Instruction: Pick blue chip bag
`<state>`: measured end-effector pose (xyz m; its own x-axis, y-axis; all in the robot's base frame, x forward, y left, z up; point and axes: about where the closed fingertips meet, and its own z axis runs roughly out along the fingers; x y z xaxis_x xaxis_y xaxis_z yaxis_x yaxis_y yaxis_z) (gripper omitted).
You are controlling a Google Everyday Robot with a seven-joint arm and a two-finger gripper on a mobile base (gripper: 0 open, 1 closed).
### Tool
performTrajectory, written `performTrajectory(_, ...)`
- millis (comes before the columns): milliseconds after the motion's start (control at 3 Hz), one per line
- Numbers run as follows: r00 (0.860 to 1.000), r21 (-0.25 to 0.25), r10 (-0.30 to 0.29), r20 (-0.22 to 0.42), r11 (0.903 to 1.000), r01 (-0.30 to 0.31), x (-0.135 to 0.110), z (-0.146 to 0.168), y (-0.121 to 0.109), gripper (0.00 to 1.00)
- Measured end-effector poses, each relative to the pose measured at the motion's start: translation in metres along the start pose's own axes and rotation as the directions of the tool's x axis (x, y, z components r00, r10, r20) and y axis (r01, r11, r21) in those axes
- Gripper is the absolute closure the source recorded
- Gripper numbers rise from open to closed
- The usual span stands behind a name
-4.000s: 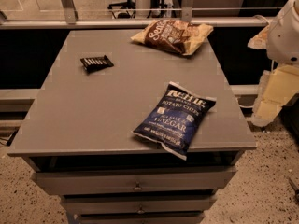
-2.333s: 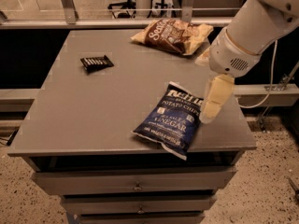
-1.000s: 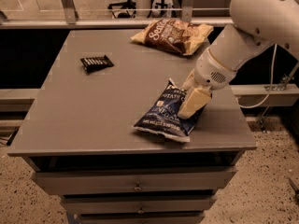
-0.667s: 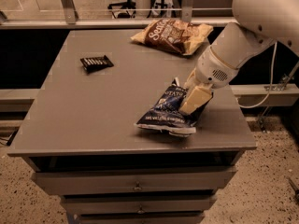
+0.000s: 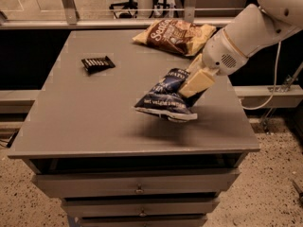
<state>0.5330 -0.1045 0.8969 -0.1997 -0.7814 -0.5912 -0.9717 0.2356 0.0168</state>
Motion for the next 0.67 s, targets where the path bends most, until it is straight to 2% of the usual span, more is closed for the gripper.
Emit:
performTrajectory(333,0.986,0.016,0.009,0.166,0.9998,-0.011,-0.0411,-0.0087,-0.0034,1.00)
performTrajectory(667,0.980,0.013,0.010,0.197,0.9998,-0.013,-0.0505,-0.0092,-0.0026,1.00)
